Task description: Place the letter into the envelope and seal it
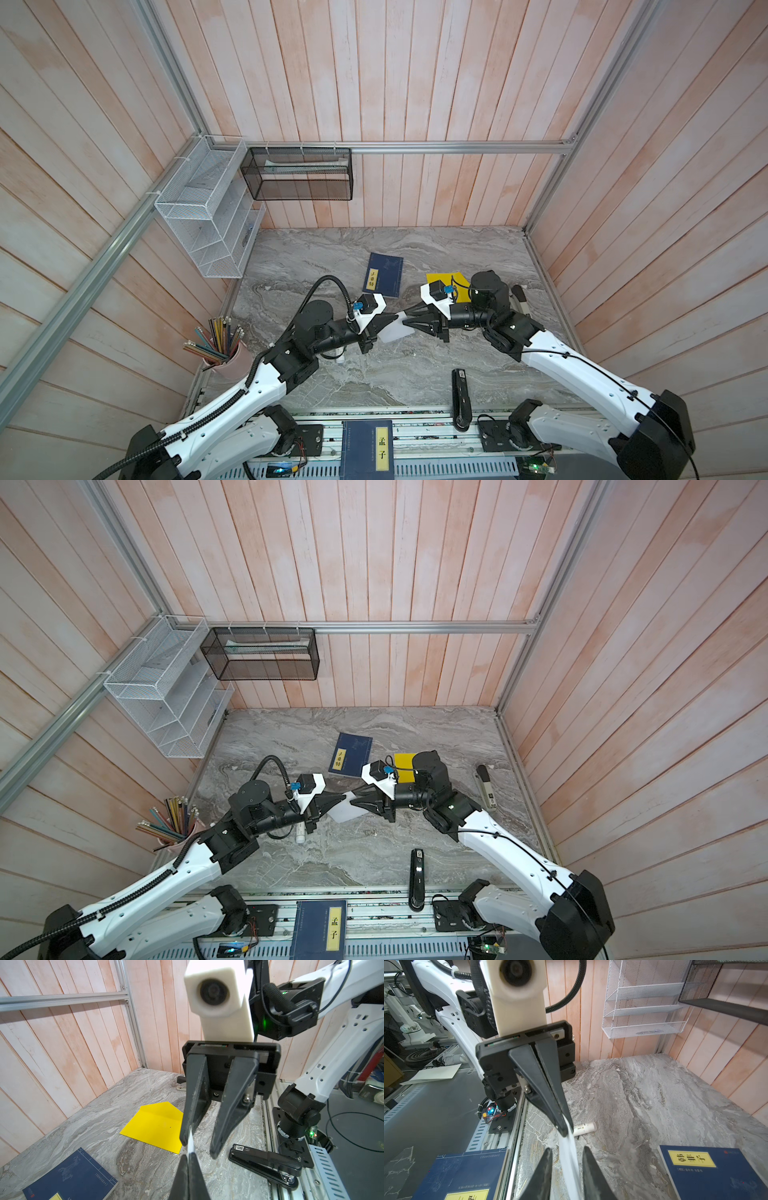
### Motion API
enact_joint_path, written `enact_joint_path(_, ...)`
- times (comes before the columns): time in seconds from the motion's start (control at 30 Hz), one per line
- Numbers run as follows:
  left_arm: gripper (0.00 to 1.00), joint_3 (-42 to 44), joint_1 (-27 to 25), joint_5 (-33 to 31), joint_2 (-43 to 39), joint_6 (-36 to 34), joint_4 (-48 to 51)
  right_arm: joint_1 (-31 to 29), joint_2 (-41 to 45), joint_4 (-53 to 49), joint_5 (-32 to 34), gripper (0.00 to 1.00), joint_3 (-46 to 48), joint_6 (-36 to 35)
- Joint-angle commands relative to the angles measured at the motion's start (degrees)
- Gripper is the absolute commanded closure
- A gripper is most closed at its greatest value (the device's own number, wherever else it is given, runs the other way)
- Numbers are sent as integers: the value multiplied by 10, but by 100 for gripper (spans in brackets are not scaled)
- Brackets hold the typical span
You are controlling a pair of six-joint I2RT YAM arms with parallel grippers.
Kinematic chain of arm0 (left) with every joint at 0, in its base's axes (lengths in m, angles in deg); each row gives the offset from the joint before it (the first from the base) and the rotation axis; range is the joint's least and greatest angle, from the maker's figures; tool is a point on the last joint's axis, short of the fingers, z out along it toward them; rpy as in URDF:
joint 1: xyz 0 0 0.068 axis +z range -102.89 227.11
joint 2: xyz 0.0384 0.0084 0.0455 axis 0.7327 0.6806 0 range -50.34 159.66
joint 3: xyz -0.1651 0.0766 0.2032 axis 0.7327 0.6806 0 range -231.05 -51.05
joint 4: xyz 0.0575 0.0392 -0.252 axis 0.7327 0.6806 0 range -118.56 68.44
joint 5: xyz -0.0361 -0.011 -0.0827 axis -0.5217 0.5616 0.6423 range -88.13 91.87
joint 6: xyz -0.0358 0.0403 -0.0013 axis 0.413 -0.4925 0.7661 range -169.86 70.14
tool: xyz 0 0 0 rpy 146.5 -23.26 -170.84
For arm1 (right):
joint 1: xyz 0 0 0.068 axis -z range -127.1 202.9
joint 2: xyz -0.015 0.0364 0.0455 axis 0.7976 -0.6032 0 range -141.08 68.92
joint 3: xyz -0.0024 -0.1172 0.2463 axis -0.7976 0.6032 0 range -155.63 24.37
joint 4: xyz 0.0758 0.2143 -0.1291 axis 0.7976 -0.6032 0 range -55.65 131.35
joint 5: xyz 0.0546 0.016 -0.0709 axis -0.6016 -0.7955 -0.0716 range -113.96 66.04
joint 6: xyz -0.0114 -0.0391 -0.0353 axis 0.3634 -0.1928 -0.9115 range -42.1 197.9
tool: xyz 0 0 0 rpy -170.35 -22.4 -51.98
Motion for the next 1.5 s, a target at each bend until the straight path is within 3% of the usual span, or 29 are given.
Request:
enact_joint_path(0.0,100,-15,-1,-4,-7,-14,11,-3,10,-15,18,73,25,-4)
enact_joint_path(0.2,100,-20,-2,1,-5,-13,11,1,6,-8,20,75,41,-3)
enact_joint_path(0.53,100,-19,-2,1,-2,-12,9,2,-4,1,3,99,35,9)
enact_joint_path(0.83,99,-13,-2,-19,-10,-3,-2,2,4,2,10,100,39,35)
enact_joint_path(0.97,79,-12,-2,-32,-14,-2,-7,2,13,6,17,100,46,54)
enact_joint_path(1.03,61,-12,-2,-36,-14,0,-8,2,19,13,22,100,51,66)
enact_joint_path(1.13,45,-7,-2,-49,-17,5,-17,2,26,23,28,100,60,80)
enact_joint_path(1.33,25,5,-3,-99,-37,16,-29,2,34,29,62,100,75,112)
enact_joint_path(1.47,21,15,-3,-126,-62,25,-33,2,37,18,91,100,75,137)
